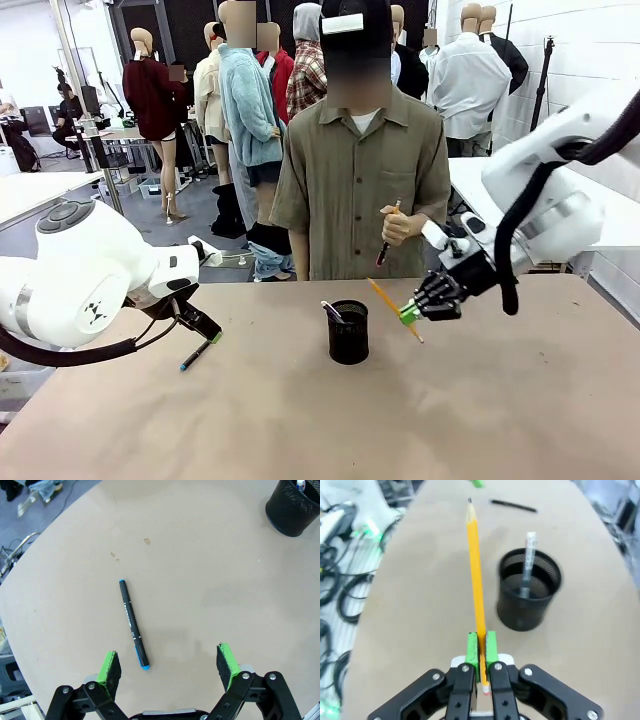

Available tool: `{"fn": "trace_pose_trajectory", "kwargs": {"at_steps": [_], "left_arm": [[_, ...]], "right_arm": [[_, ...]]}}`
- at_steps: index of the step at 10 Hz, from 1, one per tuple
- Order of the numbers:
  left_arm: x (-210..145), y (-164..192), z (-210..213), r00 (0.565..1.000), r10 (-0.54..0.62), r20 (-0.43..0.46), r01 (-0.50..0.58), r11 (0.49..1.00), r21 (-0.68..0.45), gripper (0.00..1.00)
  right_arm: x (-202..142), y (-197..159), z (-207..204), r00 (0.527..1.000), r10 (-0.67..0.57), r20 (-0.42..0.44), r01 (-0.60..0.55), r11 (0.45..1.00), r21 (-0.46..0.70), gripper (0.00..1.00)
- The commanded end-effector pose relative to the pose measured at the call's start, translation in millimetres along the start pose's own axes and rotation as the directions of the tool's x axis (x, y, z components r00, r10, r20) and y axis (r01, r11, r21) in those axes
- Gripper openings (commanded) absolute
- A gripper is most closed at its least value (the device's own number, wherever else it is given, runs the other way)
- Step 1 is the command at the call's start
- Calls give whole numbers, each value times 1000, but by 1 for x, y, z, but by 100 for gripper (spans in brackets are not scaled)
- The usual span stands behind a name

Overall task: Place the pens into the pen holder.
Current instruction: Pick up a writing instrument from the table and place it into the Pen holder.

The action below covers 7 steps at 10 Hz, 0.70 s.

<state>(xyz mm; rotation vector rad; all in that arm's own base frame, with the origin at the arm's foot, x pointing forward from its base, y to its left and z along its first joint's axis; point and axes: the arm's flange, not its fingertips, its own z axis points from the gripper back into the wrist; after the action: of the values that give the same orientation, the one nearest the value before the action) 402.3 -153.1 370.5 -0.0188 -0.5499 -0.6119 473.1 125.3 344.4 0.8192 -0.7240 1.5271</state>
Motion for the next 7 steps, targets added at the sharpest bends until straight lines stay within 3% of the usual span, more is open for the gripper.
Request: {"fn": "trace_pose_trajectory", "kwargs": {"at_steps": [1, 2, 3, 7], "left_arm": [[-1, 2, 1, 1000, 5, 2, -5, 1000, 0, 100], [-1, 2, 1, 1000, 5, 2, -5, 1000, 0, 100], [-1, 2, 1, 1000, 5, 2, -5, 1000, 0, 100], [-1, 2, 1, 1000, 5, 2, -5, 1000, 0, 100]], "right_arm": [[-4, 9, 0, 976, 128, 174, -152, 980, 130, 0], [-6, 14, 5, 942, 189, 277, -239, 958, 158, 0], [-10, 17, 10, 919, 222, 325, -286, 944, 166, 0], [-30, 19, 24, 910, 177, 374, -234, 966, 112, 0]]}}
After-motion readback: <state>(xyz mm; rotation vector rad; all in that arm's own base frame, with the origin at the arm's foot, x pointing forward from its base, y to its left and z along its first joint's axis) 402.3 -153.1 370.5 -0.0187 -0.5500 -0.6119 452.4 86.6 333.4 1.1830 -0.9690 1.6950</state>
